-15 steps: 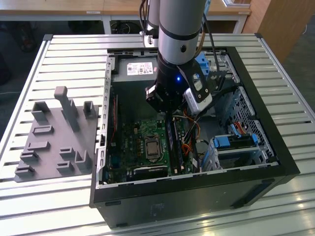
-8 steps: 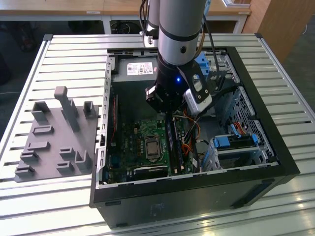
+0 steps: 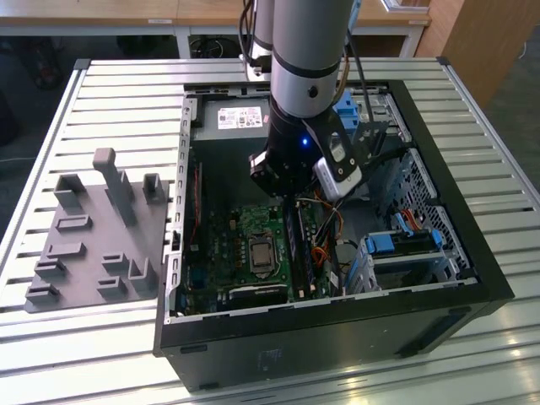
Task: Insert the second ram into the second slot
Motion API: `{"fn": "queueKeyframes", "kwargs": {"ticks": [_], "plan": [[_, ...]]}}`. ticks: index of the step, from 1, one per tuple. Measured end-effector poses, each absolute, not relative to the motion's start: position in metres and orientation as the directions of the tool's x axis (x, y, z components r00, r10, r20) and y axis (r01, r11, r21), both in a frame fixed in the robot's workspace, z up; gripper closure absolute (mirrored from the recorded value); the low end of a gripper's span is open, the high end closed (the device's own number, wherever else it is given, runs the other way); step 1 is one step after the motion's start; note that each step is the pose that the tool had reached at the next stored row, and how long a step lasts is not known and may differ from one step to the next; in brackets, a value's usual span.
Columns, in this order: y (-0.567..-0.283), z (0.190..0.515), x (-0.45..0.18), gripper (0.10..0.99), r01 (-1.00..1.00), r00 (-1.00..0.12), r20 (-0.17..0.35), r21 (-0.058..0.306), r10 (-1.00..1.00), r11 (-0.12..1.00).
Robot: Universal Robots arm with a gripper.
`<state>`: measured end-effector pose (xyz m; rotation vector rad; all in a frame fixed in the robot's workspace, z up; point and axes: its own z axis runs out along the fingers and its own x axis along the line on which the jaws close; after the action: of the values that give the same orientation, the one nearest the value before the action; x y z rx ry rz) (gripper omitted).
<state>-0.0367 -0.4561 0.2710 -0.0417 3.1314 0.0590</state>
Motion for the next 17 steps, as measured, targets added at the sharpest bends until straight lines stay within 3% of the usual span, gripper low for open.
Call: {"fn": "queueKeyframes", "kwargs": {"ticks": [17], "plan": [[-0.462,0.258,-0.037,0.945,-0.006,-1.000,-0.004,0.031,-0.006,1.000]]}}
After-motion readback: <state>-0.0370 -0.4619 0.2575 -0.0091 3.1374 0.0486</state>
